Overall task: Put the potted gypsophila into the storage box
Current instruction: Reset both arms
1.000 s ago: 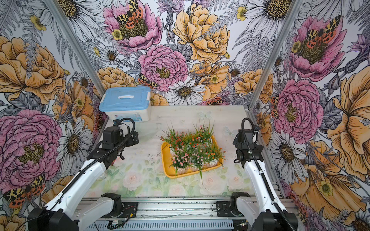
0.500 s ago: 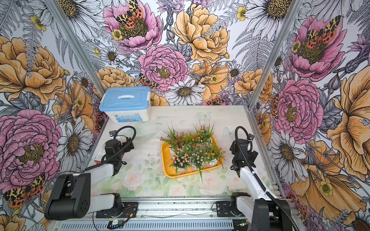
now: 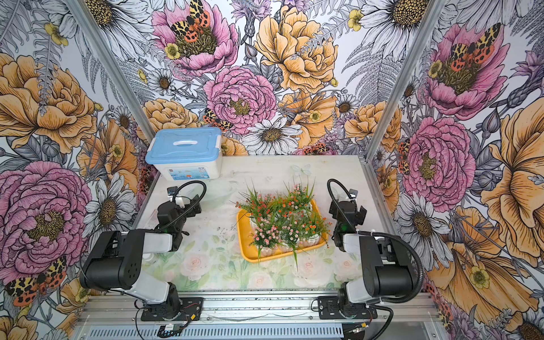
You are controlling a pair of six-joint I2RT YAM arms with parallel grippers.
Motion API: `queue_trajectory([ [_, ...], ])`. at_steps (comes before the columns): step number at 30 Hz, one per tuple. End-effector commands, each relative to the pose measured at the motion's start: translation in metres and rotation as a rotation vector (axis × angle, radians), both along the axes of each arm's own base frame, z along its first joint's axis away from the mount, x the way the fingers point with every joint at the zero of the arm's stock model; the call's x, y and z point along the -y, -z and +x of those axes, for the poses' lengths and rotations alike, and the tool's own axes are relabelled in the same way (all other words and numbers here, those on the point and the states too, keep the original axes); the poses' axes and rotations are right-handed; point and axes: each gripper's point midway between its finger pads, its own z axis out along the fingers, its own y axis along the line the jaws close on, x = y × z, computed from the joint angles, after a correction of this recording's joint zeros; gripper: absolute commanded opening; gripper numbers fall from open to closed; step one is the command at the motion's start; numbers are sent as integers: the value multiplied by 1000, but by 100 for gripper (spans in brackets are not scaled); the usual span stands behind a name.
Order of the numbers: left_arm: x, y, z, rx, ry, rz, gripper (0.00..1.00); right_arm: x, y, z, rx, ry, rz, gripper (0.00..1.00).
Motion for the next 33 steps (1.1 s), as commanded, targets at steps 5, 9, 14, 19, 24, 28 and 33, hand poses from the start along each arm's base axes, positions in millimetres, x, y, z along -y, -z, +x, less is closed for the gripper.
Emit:
queue_trajectory([
  [5, -1, -13, 1, 60, -38, 37, 99, -20, -25, 13, 177, -131, -41, 99],
  [9, -1, -13, 1, 60, -53, 47, 99, -13, -20, 16, 136, -114, 3, 99],
  [14, -1, -13, 1, 61, -53, 51, 99, -14, -21, 15, 139, -116, 1, 99],
  [19, 3, -15, 0, 69, -47, 62, 99, -13, -22, 14, 150, -115, -3, 100],
  [24, 3, -14, 0, 64, -41, 62, 99, -13, -23, 14, 152, -114, -4, 100],
  [28, 2, -13, 2, 57, -23, 39, 99, -14, -22, 14, 152, -116, -4, 99],
  [33, 5, -14, 1, 65, -10, 45, 99, -14, -22, 13, 153, -115, -5, 99],
])
